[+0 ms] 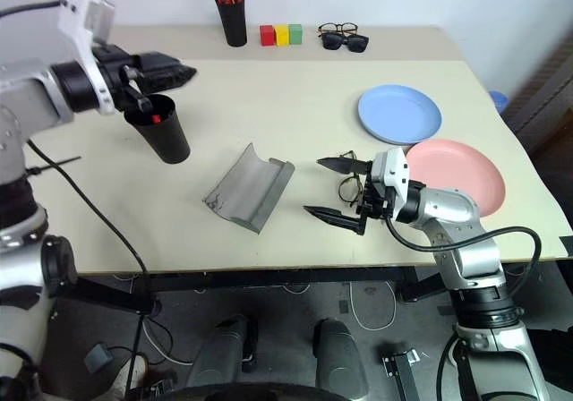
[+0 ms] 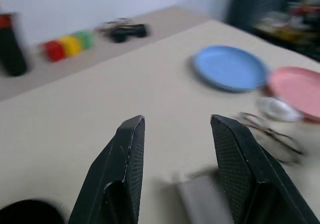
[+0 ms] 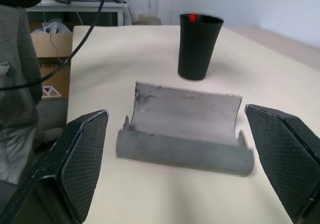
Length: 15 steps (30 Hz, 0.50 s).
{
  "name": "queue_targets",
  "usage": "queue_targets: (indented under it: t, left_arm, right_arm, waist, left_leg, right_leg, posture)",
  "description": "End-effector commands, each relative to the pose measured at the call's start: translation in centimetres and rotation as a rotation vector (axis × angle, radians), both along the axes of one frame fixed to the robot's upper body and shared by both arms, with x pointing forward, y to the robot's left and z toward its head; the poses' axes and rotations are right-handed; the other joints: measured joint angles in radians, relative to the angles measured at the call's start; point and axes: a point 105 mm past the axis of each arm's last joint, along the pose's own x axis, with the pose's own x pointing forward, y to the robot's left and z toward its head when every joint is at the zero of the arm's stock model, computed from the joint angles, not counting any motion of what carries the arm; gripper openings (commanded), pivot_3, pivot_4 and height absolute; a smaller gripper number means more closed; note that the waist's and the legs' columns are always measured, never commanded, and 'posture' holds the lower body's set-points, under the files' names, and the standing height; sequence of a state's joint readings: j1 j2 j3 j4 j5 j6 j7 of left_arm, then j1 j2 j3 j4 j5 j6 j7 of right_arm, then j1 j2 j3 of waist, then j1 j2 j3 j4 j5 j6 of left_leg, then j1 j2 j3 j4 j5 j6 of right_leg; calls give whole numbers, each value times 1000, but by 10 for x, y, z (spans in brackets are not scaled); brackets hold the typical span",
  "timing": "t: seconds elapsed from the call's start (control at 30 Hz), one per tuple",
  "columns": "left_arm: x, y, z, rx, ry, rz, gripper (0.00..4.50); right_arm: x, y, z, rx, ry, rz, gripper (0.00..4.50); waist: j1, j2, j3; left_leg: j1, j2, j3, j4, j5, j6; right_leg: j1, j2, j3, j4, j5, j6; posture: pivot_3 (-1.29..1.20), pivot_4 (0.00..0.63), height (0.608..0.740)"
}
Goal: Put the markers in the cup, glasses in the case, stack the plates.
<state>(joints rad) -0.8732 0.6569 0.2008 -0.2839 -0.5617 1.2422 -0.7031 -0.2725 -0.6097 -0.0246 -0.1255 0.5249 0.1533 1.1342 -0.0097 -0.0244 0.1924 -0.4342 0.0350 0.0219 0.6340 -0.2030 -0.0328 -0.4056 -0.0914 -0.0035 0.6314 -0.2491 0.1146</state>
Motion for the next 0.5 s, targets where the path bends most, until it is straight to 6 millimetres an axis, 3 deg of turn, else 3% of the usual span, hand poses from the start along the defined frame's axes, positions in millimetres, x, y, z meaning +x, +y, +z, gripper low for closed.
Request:
queue_targets:
  t: [0.03,0.13,0.2,0.5]
  left_arm:
    - [-9,-23,-31,39,44,-68,2077]
    - [-10,-31,-73,76,168,-75,2077]
    - [-9,-35,-88,74,228,-71,2077]
    - [9,-52,-130,137,469,60,2077]
  right_arm:
    - [-11,-15,2,-59,-46,-32,4500]
    - [-20,-31,-4,-99,-30,-81,4500]
    - [-26,-41,-5,-122,-24,-115,4500]
    - [-50,-76,-2,-169,-29,-278,4500]
  waist:
    - [2,0,0]
    - [0,0,0]
    - [0,0,0]
    - [2,0,0]
  left_leg:
    - [0,0,0,0,0,0]
    - [1,0,0,2,0,0]
    - [1,0,0,3,0,0]
    - [2,0,-1,9,1,2]
  right_leg:
    - [1,0,0,0,0,0]
    - [1,0,1,0,0,-1]
    - [1,0,1,0,-2,-4]
    - [5,0,1,0,-1,-7]
  posture:
    - [0,150,740]
    - [0,150,740]
    - [0,150,740]
    - [0,150,740]
